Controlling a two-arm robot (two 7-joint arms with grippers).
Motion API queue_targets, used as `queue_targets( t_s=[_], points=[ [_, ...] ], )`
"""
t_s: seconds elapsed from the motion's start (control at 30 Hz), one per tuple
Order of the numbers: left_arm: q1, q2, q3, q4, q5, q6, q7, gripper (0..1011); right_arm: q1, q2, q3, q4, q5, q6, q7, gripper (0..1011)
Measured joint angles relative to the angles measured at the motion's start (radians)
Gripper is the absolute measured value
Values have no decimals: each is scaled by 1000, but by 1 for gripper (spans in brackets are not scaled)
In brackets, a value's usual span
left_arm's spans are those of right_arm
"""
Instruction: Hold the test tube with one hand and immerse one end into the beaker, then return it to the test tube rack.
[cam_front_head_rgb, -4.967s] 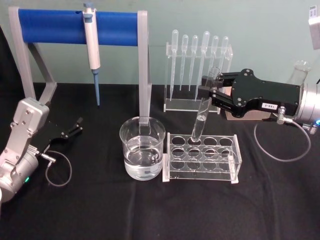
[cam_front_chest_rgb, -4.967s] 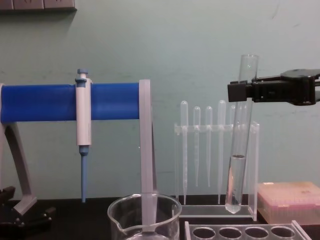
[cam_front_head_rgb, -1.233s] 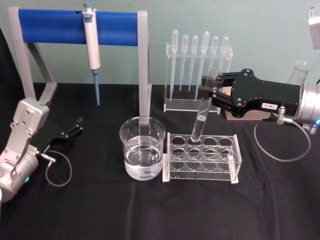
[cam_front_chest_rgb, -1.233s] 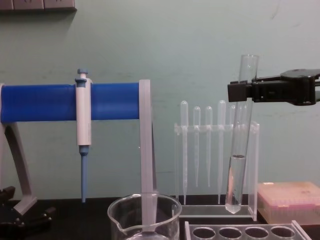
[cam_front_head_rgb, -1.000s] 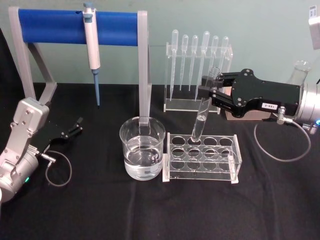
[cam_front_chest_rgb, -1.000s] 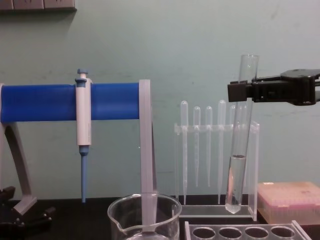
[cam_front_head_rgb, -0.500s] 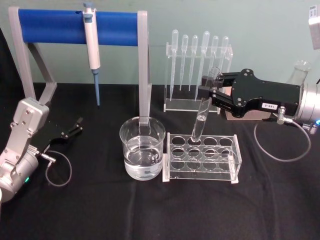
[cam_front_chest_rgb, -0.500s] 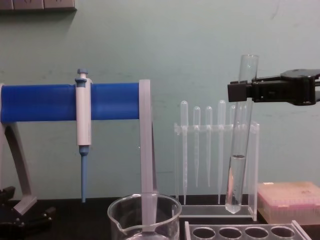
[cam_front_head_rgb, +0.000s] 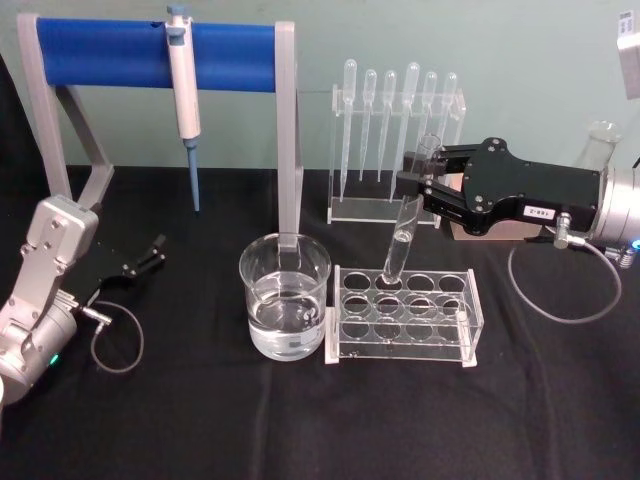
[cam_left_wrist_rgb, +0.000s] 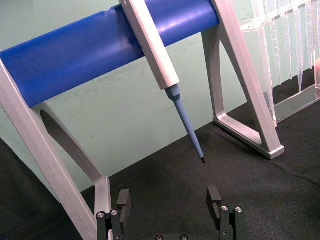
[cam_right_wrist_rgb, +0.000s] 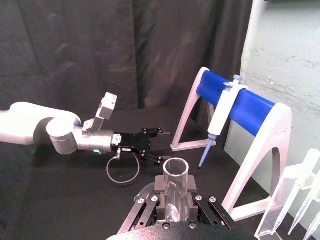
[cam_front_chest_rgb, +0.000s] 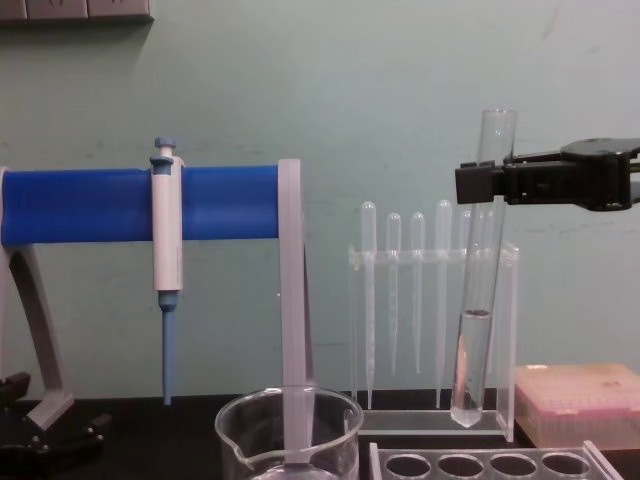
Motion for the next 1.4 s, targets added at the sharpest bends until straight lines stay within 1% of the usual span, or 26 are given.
queue_targets(
  t_s=[1.4],
  points=[
    [0, 0, 0, 0, 0, 0, 0, 1000, 0, 0, 0, 0, 0, 0, 0, 237]
  ],
)
